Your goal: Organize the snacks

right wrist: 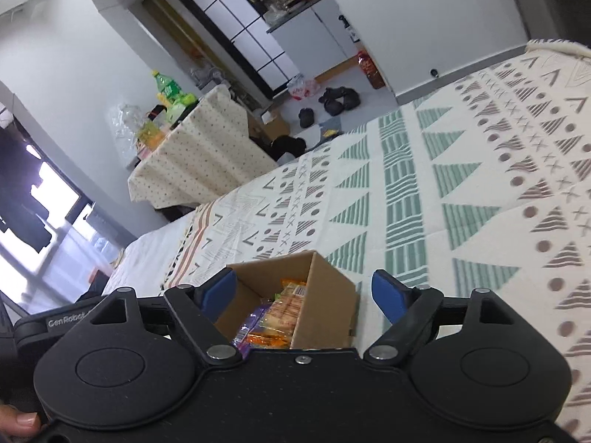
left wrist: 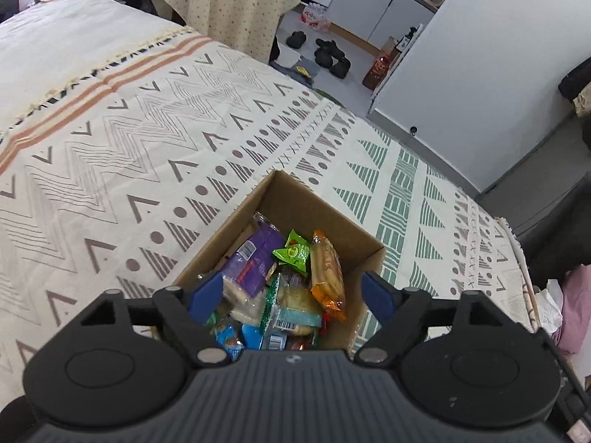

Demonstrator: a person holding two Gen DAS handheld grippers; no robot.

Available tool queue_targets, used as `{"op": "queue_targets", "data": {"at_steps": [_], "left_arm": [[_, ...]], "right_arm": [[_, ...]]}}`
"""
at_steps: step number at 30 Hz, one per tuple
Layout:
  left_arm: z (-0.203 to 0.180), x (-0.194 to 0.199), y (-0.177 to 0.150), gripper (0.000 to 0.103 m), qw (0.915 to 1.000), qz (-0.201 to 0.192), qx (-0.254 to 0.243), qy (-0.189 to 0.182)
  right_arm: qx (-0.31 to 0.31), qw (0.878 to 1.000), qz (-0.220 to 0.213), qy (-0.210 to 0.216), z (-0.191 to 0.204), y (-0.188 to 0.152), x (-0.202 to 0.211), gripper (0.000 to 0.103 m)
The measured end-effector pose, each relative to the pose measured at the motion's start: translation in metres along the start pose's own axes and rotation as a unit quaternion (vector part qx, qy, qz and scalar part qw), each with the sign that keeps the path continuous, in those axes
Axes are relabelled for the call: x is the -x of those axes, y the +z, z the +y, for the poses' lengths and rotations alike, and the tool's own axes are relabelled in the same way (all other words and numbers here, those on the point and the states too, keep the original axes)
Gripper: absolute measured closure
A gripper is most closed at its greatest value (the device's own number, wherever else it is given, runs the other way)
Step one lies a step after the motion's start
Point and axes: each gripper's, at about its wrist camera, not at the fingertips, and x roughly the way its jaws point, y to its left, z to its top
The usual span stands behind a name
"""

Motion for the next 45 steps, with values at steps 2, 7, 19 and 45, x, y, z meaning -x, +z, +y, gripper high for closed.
{"op": "queue_targets", "data": {"at_steps": [2, 7, 19, 45], "left_arm": [[-0.002, 0.009, -0.002, 0.019, 1.0, -0.001, -0.002, 0.001], [-0.01, 0.033, -0.008, 0.017, 0.9997, -0.002, -0.024, 0.001], [-0.014, 0.092, -0.025, 0.007, 0.9985, -0.031, -0.044, -0.013], [0.005, 0.203, -0.076, 0.0, 0.9834, -0.085, -0.149, -0.06]], "right_arm": [[0.005, 1.0, -0.01, 0.002, 0.003, 0.003, 0.014, 0.023], [0.009, 1.0, -0.016, -0.016, 0.013, 0.004, 0.041, 0.021], [0.024, 0.998, -0.044, -0.039, 0.038, 0.002, 0.114, 0.007], [0.06, 0.994, -0.079, -0.052, 0.076, -0.042, 0.224, 0.0]]}}
